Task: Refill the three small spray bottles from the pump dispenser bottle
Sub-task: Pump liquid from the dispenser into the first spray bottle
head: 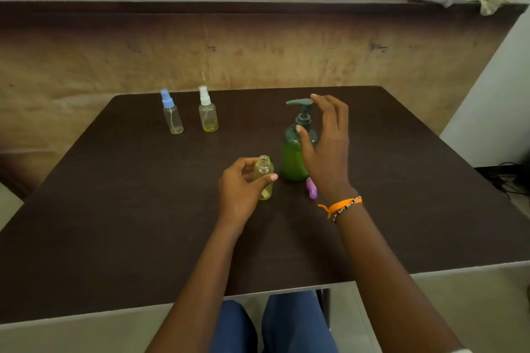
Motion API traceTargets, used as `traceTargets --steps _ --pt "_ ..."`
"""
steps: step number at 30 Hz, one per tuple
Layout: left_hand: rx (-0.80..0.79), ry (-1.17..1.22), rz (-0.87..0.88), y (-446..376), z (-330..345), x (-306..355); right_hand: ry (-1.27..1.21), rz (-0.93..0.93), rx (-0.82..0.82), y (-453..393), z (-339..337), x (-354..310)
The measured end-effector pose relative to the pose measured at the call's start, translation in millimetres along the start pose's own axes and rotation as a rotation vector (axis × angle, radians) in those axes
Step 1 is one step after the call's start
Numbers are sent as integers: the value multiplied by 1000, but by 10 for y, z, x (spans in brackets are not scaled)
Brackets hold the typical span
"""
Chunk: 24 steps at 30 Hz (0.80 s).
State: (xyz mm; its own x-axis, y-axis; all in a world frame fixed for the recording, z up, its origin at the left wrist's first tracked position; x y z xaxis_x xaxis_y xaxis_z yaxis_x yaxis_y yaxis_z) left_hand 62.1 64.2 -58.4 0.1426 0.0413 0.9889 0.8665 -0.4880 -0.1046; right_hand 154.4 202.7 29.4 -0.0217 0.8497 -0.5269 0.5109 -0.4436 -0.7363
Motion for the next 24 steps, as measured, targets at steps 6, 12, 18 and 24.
traceTargets --steps 6,12,18,24 --pt "-5 5 13 6 -40 48 -136 25 -104 -44 206 99" --pt "24 23 32 1 -84 147 -185 70 -179 62 359 120" --pt "67 75 50 20 -202 330 -204 76 -222 120 377 65" --pt "64 83 68 63 -223 438 -221 41 -217 261 279 -88"
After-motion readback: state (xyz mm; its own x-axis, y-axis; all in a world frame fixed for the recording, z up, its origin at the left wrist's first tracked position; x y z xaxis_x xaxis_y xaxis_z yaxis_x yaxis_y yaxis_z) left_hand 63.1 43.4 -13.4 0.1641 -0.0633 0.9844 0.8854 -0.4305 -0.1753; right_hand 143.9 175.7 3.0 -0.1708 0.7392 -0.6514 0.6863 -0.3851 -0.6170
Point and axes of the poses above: each hand's wrist, its own y-axis away from the middle knuckle, its own z-axis out of the palm, x = y × z, the point moved 7 cm from there along -y, towards the middle knuckle, and after that the axes turned 5 degrees about -x, right-handed, at the moved point
